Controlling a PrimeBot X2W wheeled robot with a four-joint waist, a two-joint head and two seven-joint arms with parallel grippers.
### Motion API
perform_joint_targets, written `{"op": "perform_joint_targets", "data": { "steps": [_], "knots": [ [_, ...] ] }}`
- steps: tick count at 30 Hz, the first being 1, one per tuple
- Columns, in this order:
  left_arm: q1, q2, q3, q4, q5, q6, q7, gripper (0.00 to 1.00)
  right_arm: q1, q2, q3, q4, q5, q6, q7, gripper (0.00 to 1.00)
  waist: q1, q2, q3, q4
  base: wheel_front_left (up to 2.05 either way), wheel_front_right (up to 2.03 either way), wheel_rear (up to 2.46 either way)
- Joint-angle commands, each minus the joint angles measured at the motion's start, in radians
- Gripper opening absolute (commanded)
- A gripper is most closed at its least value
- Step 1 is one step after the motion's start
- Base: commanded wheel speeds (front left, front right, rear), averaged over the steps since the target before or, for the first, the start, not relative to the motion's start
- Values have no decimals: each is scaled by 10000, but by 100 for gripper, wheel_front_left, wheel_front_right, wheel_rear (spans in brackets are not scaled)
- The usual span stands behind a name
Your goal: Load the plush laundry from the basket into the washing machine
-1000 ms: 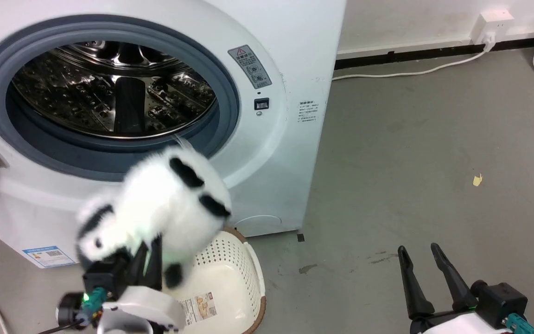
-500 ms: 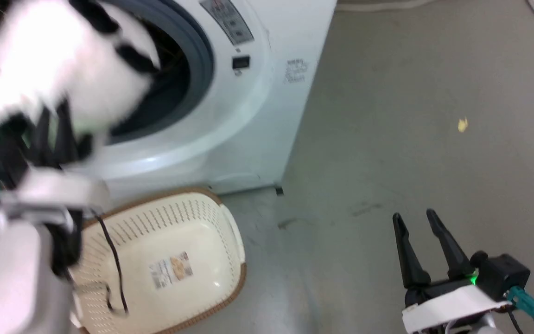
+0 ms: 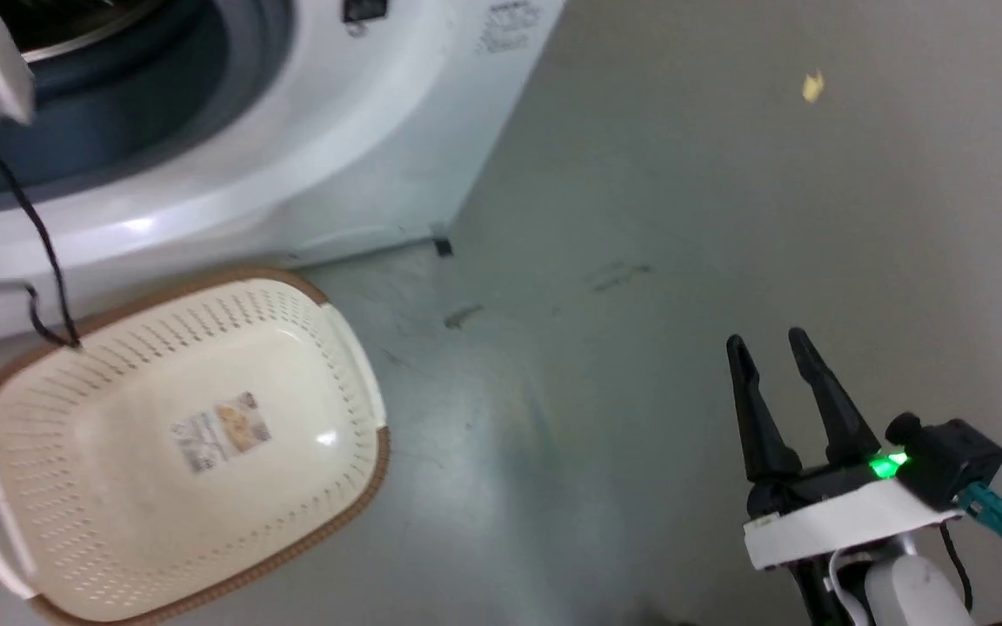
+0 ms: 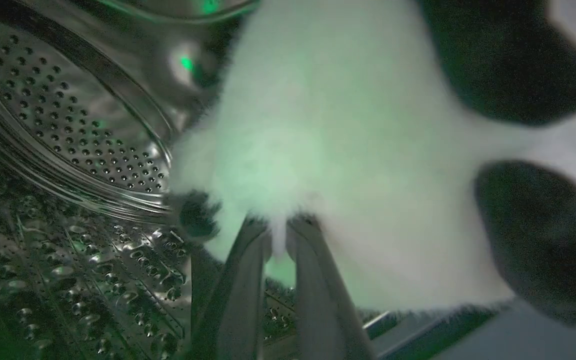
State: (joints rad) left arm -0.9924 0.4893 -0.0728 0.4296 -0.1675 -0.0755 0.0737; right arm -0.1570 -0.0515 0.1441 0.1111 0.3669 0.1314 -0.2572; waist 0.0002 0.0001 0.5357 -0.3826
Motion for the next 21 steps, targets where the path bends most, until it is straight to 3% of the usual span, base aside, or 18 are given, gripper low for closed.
{"op": "perform_joint_targets", "data": {
  "steps": [1,11,21],
  "knots": [
    [-607,124,-124,425,166,-64,113,0,-221,13,31,-57,107,-7,-46,100,-2,-1,522,-380,0,0,0],
    [-2657,712,-1219,3610,1230,-230,679,0,-464,13,137,-42,376,-7,-46,100,-2,-1,1072,-652,0,0,0],
    [-2877,364,-1746,5418,1220,-349,-154,0,-468,13,75,13,160,-7,-46,100,-2,-1,689,-394,0,0,0]
  ]
}}
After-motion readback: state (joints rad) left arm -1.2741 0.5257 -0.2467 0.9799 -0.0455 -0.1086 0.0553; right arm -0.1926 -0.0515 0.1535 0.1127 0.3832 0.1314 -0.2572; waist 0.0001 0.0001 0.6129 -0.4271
